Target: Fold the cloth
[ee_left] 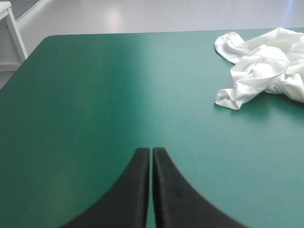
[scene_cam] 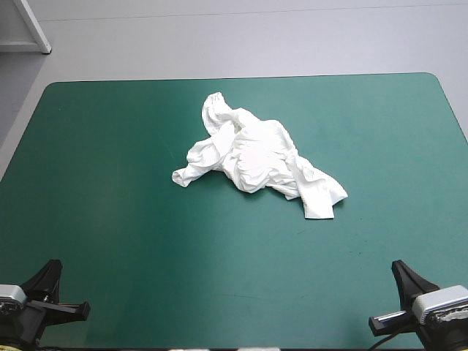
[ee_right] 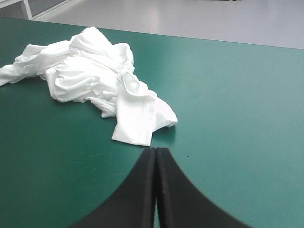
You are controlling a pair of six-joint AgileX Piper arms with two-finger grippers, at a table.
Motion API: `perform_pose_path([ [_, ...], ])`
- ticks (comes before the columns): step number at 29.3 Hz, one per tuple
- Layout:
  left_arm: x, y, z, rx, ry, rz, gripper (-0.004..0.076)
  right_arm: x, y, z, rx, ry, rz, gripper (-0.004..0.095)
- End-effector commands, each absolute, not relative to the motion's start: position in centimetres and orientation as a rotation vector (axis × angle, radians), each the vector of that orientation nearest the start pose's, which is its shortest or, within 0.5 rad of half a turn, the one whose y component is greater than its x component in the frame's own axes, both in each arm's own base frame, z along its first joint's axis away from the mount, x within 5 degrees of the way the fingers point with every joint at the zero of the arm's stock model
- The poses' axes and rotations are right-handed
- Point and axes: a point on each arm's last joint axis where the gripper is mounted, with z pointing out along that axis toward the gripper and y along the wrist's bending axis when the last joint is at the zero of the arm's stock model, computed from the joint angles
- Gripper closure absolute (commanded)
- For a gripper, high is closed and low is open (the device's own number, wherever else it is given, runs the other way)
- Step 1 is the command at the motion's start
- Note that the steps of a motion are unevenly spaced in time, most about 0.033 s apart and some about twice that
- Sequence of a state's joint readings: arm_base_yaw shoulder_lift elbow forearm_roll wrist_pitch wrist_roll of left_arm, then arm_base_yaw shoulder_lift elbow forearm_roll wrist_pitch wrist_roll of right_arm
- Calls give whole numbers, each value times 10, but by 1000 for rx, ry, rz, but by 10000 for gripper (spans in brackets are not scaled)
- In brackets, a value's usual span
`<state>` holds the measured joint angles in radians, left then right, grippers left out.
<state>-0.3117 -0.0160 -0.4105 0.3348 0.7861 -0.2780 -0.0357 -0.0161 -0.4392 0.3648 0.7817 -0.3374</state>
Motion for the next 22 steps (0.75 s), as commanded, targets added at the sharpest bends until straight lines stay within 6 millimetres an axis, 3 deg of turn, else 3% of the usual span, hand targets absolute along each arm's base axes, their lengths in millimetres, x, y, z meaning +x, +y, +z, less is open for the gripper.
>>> perform_pose_path([
  [1,16,16,290,91,1714,-45,704,7,22,301,-192,1670,146,925],
  [13,17,13,289,97,1734,-85,704,7,22,301,-192,1670,146,925],
  [19,35,0,294,134,1855,-168,688,7,22,301,-192,1670,146,925],
  [22,53,-12,305,202,1922,-200,613,7,22,301,-192,1670,146,925],
])
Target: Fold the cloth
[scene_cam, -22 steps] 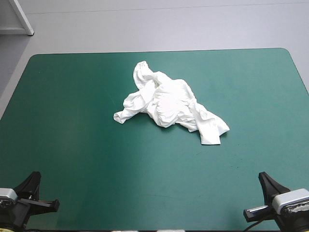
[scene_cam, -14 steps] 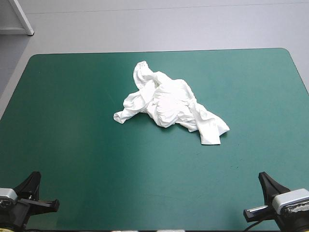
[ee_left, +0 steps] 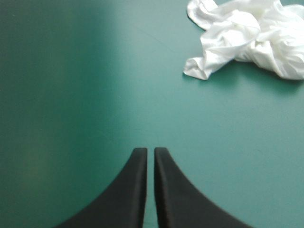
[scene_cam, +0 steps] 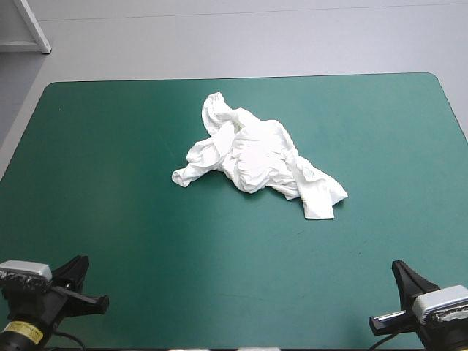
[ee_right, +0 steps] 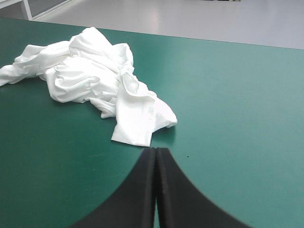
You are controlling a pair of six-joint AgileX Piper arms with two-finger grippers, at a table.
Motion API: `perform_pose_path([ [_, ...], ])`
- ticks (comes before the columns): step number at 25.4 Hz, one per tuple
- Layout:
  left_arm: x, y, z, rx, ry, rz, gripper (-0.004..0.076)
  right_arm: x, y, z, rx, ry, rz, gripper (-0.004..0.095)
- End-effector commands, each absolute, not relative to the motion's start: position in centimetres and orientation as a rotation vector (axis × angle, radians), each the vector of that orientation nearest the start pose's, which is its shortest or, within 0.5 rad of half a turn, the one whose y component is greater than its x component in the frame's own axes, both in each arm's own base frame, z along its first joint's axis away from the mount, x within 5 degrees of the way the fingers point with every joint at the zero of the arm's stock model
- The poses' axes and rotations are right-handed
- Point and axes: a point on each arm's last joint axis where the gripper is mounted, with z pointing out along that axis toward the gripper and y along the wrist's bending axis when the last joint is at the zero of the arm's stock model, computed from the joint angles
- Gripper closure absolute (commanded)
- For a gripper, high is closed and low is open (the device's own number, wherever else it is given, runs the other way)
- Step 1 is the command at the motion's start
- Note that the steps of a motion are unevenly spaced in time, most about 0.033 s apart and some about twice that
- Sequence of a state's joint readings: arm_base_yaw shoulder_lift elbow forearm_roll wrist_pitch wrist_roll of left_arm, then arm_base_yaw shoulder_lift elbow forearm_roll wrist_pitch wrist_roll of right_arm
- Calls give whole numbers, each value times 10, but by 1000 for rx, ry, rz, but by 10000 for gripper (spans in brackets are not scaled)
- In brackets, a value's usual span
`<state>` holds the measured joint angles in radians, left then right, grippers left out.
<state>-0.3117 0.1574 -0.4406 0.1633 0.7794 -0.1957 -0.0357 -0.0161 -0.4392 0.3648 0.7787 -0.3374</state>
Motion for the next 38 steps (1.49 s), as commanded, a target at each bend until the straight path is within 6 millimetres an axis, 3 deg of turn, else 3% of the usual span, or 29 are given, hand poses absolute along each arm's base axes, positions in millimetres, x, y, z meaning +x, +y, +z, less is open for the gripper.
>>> perform_pose_path([
  [1,61,-16,309,220,1945,-205,576,7,22,301,-192,1670,146,924],
  [6,101,-34,340,284,2022,-234,342,7,22,301,-192,1670,146,916],
  [9,127,-45,350,302,2111,-255,262,7,22,301,-192,1670,146,915],
  [14,179,-63,341,462,2360,-176,260,7,22,301,-192,1670,146,847],
  [21,247,-85,324,683,2454,-102,260,7,22,301,-192,1670,146,620],
  [22,265,-91,322,720,2435,-88,260,7,22,301,-192,1670,146,604],
  [24,290,-98,323,721,2384,-80,260,7,22,301,-192,1670,146,601],
  [27,310,-106,315,724,2410,-92,260,7,22,301,-192,1670,146,601],
  [32,356,-129,280,749,2480,-209,260,7,22,301,-191,1670,147,601],
  [36,386,-139,266,755,2500,-217,260,7,22,301,-191,1670,147,601],
  [38,391,-141,262,767,2526,-225,265,7,22,301,-190,1670,148,601],
])
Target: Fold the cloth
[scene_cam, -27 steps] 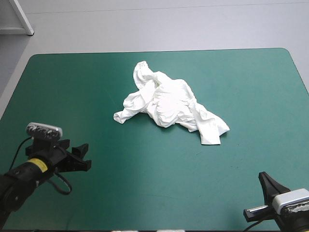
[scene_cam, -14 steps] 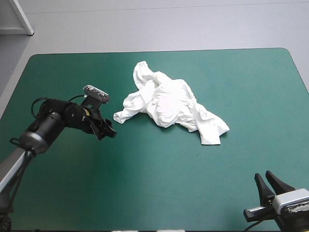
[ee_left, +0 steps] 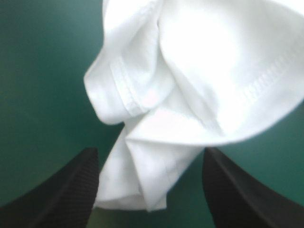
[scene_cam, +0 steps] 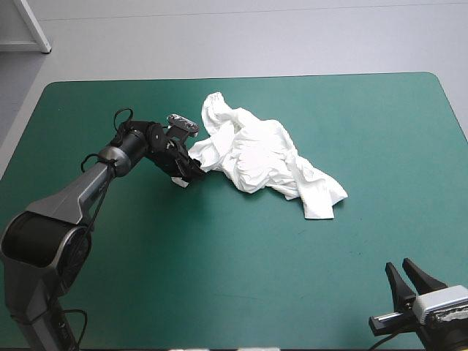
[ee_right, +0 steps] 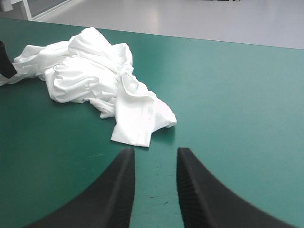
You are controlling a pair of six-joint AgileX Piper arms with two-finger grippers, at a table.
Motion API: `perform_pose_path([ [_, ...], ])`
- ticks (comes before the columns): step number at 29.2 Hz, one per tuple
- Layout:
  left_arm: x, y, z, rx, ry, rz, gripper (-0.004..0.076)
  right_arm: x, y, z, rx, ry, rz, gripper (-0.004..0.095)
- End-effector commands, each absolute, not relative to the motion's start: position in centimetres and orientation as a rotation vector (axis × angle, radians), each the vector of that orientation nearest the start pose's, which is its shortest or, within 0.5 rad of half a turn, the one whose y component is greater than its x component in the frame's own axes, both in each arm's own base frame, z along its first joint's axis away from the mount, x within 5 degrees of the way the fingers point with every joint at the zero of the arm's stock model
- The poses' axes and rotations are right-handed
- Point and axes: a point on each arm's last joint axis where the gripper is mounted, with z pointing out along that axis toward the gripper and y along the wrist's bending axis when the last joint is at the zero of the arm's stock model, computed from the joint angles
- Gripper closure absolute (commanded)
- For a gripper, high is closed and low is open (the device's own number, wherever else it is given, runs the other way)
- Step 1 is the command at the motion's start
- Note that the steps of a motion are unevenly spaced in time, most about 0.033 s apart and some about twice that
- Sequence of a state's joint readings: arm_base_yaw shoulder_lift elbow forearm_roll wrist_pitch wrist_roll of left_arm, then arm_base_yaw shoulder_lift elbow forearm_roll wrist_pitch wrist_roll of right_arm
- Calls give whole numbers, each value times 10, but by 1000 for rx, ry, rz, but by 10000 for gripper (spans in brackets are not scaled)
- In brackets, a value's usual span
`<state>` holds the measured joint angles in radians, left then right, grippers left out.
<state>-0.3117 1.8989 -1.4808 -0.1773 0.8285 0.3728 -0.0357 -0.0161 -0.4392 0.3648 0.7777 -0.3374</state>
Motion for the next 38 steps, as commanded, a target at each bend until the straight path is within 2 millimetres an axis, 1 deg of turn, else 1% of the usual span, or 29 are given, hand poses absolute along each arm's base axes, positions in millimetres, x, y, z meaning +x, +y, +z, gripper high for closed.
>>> perform_pose_path([
  [1,394,-142,260,771,2538,-229,276,7,22,301,-190,1670,148,601],
  [5,399,-145,251,774,2564,-241,333,7,22,301,-188,1671,149,601],
  [8,401,-145,243,778,2583,-239,398,7,22,301,-187,1671,149,601],
  [9,401,-145,242,779,2586,-239,437,7,21,301,-182,1673,148,601],
  [10,402,-145,238,784,2595,-235,512,8,21,301,-169,1678,151,601],
  [11,403,-145,236,790,2597,-223,624,11,20,300,-165,1696,151,601],
  [12,403,-145,235,792,2597,-218,696,15,20,300,-168,1716,150,601],
  [15,403,-145,234,805,2601,-217,705,34,22,300,-189,1798,185,601],
  [18,402,-145,234,806,2605,-218,704,61,25,302,-195,1866,254,595],
  [20,402,-145,234,805,2609,-223,705,78,25,307,-197,1882,261,595],
  [22,402,-146,234,798,2612,-237,705,99,24,308,-187,1947,262,592],
  [23,402,-146,234,798,2612,-237,705,108,25,310,-189,1976,273,575],
  [24,402,-146,234,795,2612,-243,705,119,26,308,-189,2021,293,537],
  [26,401,-147,234,792,2611,-257,705,141,29,303,-205,2104,349,427],
  [27,401,-147,234,788,2612,-264,704,152,31,301,-218,2143,384,349],
  [29,401,-147,234,791,2611,-263,705,170,34,293,-206,2223,456,278],
  [30,401,-147,234,795,2612,-263,705,180,36,288,-204,2278,496,264],
  [34,400,-147,234,822,2614,-263,705,207,43,274,-225,2393,575,312],
  [36,400,-147,234,822,2614,-263,705,219,50,267,-259,2419,574,331],
  [38,400,-147,234,824,2613,-262,705,229,58,261,-304,2430,549,330],
])
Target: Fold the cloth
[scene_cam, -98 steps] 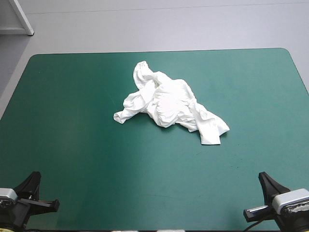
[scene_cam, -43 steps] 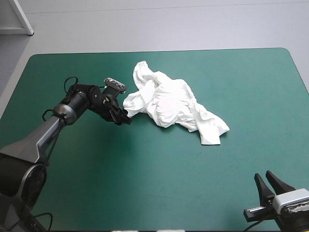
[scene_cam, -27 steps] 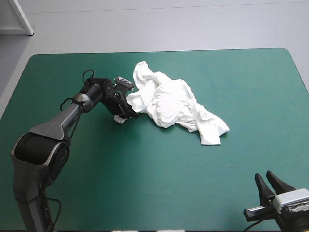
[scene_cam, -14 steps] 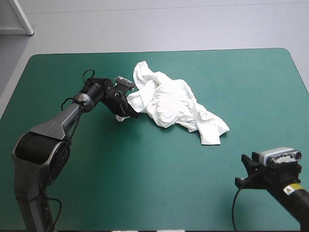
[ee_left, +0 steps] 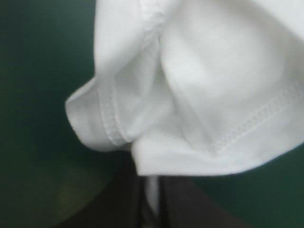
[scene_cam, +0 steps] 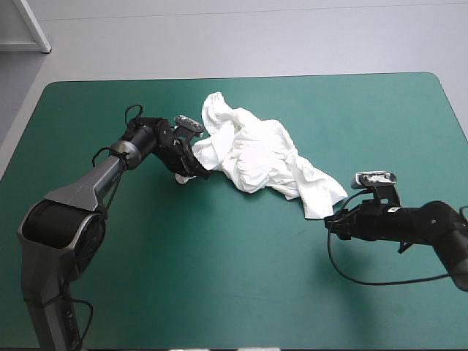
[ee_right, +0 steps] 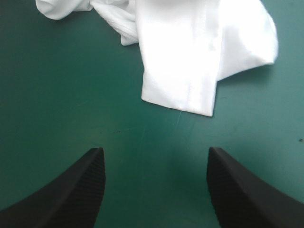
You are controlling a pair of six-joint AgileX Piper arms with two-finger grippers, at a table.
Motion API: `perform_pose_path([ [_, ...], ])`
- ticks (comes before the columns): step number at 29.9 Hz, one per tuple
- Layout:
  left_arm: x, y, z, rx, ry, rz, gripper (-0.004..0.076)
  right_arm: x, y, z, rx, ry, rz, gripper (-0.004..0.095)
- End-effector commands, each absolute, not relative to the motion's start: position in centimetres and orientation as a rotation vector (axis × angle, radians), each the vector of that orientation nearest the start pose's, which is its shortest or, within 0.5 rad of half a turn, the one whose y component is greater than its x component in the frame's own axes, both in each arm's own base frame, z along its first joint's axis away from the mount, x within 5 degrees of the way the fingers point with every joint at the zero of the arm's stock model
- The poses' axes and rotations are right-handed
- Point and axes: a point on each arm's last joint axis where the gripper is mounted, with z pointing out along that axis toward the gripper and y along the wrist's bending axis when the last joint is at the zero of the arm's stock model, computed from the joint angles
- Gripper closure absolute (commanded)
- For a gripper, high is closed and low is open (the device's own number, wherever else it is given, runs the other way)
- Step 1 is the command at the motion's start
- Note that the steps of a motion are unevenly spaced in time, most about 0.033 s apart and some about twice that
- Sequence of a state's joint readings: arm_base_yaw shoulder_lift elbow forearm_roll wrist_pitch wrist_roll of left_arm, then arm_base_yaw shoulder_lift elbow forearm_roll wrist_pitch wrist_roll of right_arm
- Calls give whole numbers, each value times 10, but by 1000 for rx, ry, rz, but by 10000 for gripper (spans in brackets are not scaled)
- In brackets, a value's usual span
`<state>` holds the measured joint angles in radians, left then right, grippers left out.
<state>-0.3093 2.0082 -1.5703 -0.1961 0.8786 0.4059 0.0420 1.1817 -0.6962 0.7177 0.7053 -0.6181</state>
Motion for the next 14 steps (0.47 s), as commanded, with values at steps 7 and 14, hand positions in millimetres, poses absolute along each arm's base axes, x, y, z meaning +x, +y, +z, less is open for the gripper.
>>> perform_pose_path([
  [7,400,-147,234,827,2618,-263,705,252,68,243,-346,2478,415,331],
  [14,400,-147,233,835,2619,-262,705,266,67,227,-352,2509,368,331],
])
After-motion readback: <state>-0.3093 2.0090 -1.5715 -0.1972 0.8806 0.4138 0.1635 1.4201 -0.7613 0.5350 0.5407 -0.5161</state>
